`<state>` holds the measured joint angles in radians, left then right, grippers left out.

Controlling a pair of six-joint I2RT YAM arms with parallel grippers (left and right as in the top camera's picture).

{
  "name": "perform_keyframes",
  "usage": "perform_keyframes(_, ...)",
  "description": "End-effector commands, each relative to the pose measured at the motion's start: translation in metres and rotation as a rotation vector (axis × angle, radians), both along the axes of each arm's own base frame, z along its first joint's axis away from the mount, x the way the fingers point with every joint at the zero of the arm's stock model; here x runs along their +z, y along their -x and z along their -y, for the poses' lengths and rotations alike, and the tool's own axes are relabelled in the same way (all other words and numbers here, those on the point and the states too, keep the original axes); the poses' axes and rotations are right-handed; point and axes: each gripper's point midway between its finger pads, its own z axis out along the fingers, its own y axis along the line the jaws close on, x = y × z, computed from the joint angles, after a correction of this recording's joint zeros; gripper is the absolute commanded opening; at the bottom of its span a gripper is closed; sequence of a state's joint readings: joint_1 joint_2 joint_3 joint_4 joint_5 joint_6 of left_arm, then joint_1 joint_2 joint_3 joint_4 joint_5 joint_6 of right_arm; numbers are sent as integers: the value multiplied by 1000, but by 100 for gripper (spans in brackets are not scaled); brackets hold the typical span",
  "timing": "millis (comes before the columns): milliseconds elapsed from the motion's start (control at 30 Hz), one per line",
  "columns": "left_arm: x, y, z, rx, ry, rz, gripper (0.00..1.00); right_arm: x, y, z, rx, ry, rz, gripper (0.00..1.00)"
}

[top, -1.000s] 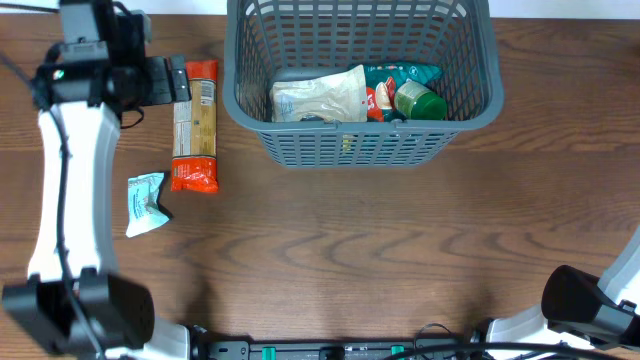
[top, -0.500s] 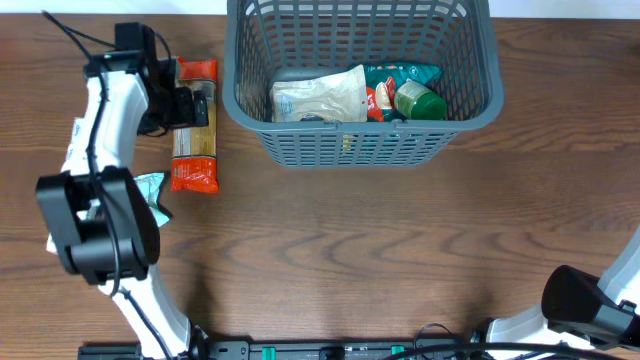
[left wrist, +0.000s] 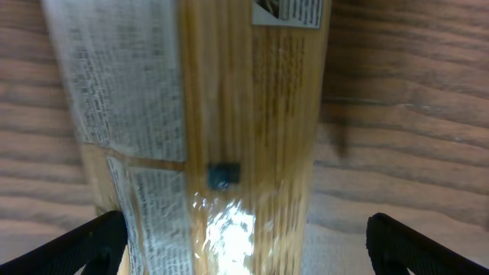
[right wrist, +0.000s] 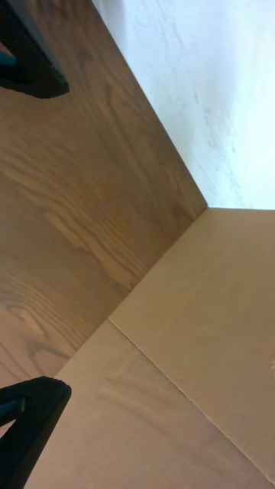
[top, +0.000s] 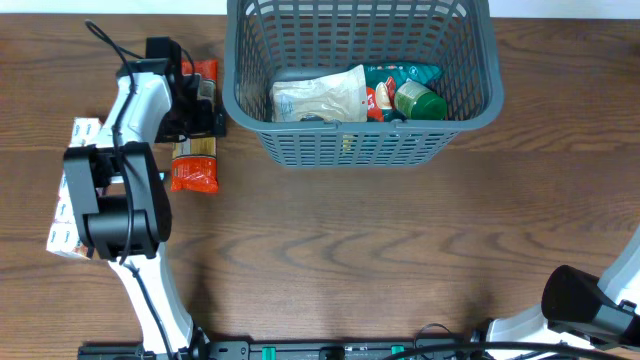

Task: Pack container
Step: 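Lower the left gripper onto the red-and-beige snack bar and grasp it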

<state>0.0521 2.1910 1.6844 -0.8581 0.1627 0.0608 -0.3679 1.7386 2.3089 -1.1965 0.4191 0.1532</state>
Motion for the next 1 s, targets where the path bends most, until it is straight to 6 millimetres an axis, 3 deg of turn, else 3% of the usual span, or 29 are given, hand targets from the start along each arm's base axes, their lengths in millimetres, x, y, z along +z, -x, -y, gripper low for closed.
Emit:
perform_keyframes(0, -15, -2, 10, -36, 8, -21, 98, 2, 3, 2, -17, -4, 11, 99)
perform_keyframes(367, -33, 5, 4, -29, -45, -66, 98, 2, 3, 2, -17, -4, 11, 99)
perform_keyframes(767, -33, 11, -2, 10, -82, -91, 98, 2, 3, 2, -17, -4, 11, 99)
perform_keyframes(967, -22, 4, -3, 11, -83, -55, 98, 2, 3, 2, -17, -4, 11, 99)
